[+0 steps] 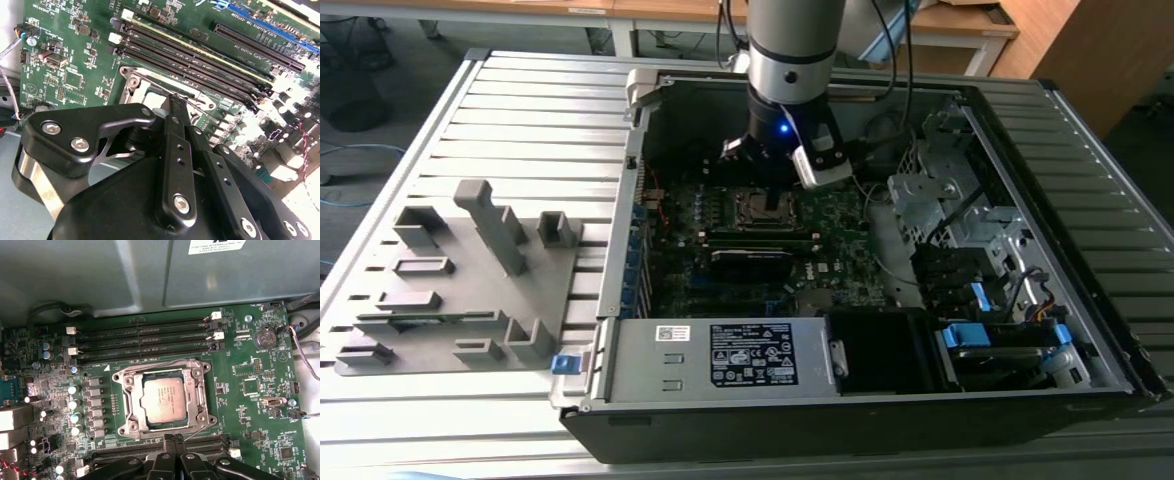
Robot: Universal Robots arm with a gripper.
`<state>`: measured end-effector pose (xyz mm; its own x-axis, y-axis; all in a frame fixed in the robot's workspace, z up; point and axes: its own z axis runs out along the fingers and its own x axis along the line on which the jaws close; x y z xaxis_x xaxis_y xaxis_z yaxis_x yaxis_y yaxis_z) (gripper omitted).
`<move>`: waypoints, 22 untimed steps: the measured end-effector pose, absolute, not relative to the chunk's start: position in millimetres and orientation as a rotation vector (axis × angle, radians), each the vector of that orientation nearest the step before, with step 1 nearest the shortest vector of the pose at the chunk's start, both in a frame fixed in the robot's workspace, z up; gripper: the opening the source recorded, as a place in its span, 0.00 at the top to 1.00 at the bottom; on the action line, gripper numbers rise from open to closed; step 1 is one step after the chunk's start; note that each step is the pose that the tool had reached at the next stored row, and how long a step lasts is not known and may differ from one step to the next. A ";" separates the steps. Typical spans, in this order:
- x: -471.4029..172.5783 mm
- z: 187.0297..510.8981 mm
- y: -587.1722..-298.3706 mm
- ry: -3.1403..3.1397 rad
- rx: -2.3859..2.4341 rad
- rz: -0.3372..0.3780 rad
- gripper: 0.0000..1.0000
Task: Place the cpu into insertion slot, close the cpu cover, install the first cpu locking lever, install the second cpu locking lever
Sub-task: 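Install the second cpu locking lever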
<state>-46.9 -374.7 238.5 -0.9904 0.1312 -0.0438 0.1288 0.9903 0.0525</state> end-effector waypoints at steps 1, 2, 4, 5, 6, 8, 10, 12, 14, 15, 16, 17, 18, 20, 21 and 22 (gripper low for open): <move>-47.4 238.4 -375.1 3.087 0.202 0.077 0.89; -48.2 238.3 -375.3 3.086 0.202 0.077 0.89; -50.1 238.0 -375.6 3.086 0.201 0.077 0.89; -51.3 237.7 -375.8 3.085 0.201 0.077 0.89; -52.5 237.5 -376.0 3.085 0.201 0.077 0.89; -54.0 237.3 -376.0 3.085 0.201 0.077 0.89; -54.0 237.3 -376.1 3.085 0.201 0.077 0.89; -54.1 237.3 -376.1 3.085 0.201 0.077 0.89; -54.2 237.3 -376.1 3.085 0.201 0.077 0.89; -54.2 237.3 -376.1 3.085 0.201 0.077 0.89; -54.2 237.3 -376.1 3.085 0.201 0.077 0.89; -54.4 237.1 -376.1 3.085 0.202 0.077 0.89; -54.8 236.9 -376.1 3.085 0.202 0.077 0.89; -55.9 236.4 -376.1 3.085 0.201 0.077 0.89; -56.9 236.1 -376.1 3.085 0.201 0.077 0.89; -57.9 235.7 -376.1 3.085 0.201 0.077 0.89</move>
<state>-57.9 -376.1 235.7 -0.9903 0.1311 -0.0461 0.1286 0.9903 0.0527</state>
